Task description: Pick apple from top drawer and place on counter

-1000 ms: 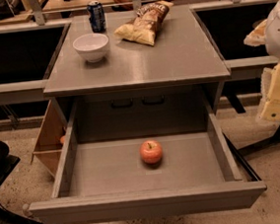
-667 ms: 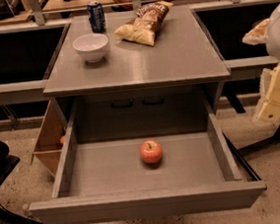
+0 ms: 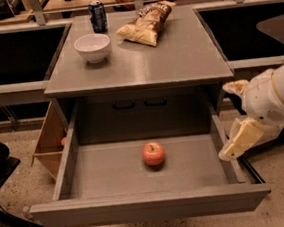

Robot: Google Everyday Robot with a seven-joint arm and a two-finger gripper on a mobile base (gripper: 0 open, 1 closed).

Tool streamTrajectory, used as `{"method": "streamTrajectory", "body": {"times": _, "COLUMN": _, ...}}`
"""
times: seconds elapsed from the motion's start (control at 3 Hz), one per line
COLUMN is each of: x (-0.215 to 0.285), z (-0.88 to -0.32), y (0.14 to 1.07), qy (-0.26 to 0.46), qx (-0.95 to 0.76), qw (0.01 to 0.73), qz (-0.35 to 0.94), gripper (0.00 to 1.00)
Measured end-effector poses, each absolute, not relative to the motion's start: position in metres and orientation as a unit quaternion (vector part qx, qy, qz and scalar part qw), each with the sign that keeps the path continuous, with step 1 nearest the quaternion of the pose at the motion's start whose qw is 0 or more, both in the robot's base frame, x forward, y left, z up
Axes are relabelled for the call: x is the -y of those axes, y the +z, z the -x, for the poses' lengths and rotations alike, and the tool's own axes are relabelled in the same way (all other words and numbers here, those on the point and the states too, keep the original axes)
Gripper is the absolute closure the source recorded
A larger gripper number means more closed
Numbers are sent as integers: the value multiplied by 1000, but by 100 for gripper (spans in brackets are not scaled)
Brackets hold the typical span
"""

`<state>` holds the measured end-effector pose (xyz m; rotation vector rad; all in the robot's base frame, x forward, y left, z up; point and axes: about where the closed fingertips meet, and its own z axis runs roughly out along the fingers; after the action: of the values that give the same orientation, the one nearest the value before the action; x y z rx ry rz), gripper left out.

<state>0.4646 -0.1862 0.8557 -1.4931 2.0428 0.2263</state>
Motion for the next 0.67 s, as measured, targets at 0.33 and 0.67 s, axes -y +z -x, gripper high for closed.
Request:
{"method": "streamTrajectory", "body": {"times": 0.33, "x": 179, "z": -501, "y": 816, "qy": 112, "qx": -758, "qw": 358, "qz": 534, "gripper": 0}}
{"method": "streamTrajectory", "body": {"times": 0.67, "x": 169, "z": -530, "y": 787, "qy": 136, "qx": -753, "qw": 393, "qz": 510, "gripper": 0}}
